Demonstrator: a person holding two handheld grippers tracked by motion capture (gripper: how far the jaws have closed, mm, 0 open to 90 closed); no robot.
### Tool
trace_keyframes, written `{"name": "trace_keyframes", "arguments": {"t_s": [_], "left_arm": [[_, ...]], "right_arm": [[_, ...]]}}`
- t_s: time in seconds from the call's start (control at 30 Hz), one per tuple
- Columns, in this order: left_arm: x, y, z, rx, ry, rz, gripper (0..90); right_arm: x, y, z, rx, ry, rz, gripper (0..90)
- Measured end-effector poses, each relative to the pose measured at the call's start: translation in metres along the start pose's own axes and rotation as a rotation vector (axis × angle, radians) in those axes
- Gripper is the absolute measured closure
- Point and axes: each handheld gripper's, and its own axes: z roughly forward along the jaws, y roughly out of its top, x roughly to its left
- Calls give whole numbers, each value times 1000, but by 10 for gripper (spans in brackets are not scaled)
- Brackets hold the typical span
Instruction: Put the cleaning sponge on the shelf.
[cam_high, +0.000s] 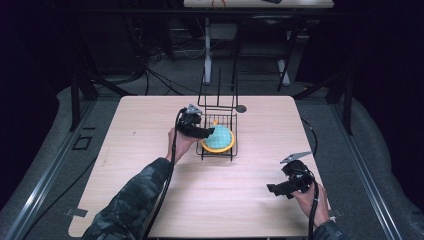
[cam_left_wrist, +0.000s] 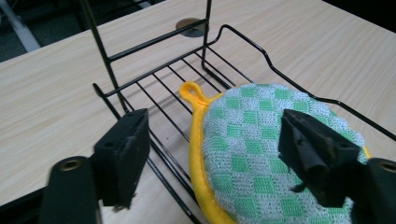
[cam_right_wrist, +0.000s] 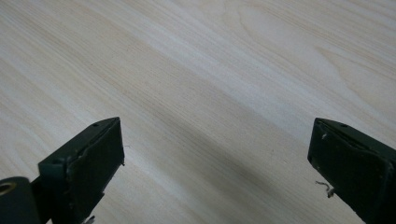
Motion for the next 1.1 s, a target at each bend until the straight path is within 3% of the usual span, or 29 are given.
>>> {"name": "trace_keyframes", "arguments": {"t_s": [0.1,0.4,0.63,0.87,1.1], "left_arm": [[2,0,-6,-8,10,-12,181],[3,-5,-27,-4,11,6,140],[-2,-14,-51,19,33,32,76],[-9,-24,-72,61,27,26,13],[-19,-39,-94,97,49,63,2]], "right_arm": [[0,0,0,4,-1,-3,30],[0,0,-1,-7,0,-5,29],[0,0,-1,-7,0,-9,28],[1,1,-1,-8,-6,-8,28],[3,1,-1,-14,-2,-3,27]]}}
